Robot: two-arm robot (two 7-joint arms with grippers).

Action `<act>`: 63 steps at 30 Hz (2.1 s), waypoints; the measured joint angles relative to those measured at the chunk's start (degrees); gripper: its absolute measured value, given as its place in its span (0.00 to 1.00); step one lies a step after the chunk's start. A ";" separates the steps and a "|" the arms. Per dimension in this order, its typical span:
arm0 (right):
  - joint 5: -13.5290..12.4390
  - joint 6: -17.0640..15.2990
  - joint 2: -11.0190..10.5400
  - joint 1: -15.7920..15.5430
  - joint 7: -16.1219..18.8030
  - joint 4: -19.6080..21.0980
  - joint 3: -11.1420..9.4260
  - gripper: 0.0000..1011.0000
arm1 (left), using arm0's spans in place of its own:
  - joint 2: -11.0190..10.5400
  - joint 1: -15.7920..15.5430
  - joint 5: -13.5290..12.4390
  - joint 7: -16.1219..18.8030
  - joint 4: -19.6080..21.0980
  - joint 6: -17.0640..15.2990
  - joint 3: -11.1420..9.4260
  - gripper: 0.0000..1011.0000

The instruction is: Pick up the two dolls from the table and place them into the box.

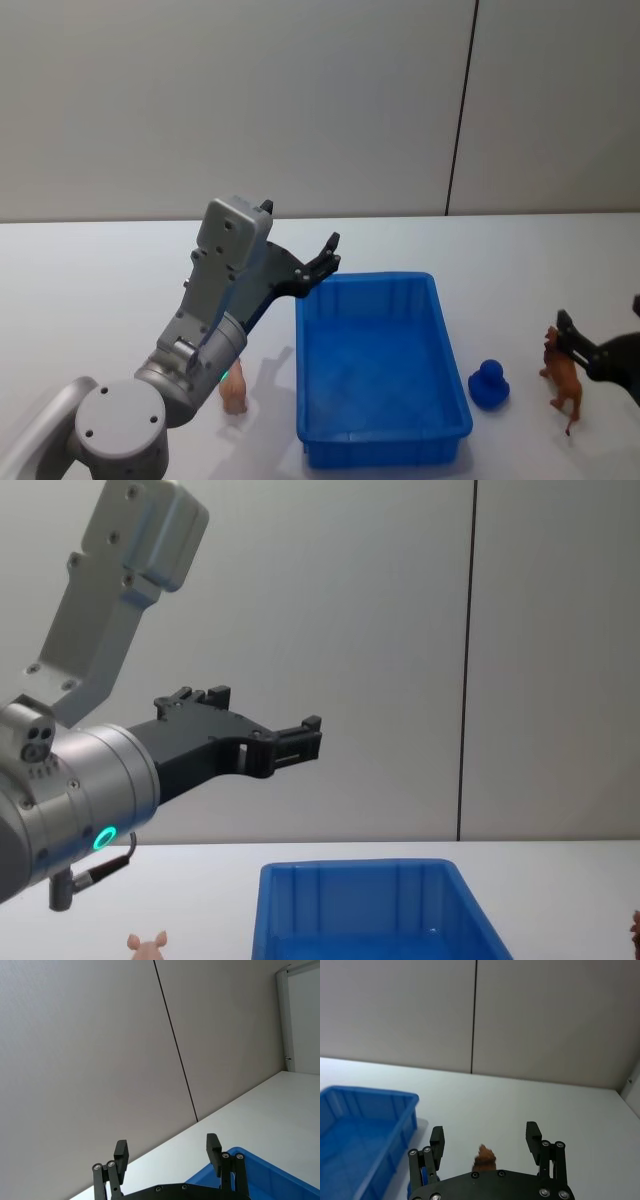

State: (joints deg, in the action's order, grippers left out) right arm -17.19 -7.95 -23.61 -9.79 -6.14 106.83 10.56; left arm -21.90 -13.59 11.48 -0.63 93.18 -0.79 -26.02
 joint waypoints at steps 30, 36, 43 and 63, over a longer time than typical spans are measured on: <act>0.20 -12.10 6.22 7.51 1.18 -12.03 1.39 0.99 | 0.00 0.00 0.00 0.01 0.00 0.00 0.00 0.99; 0.20 -13.08 7.32 8.65 0.94 -14.35 1.62 0.99 | 0.00 0.00 0.00 0.00 0.00 0.00 0.00 0.99; 0.54 -13.52 8.44 10.14 0.51 -16.78 1.77 0.99 | 0.00 0.00 0.00 0.01 0.00 0.00 0.00 0.99; 1.24 -13.81 9.87 12.05 -0.13 -19.83 1.93 0.62 | 0.00 0.00 0.00 0.01 0.00 0.00 0.00 0.99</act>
State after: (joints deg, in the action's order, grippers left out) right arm -15.95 -21.76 -13.74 2.27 -6.27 87.00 12.49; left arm -21.89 -13.59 11.48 -0.62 93.18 -0.79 -26.03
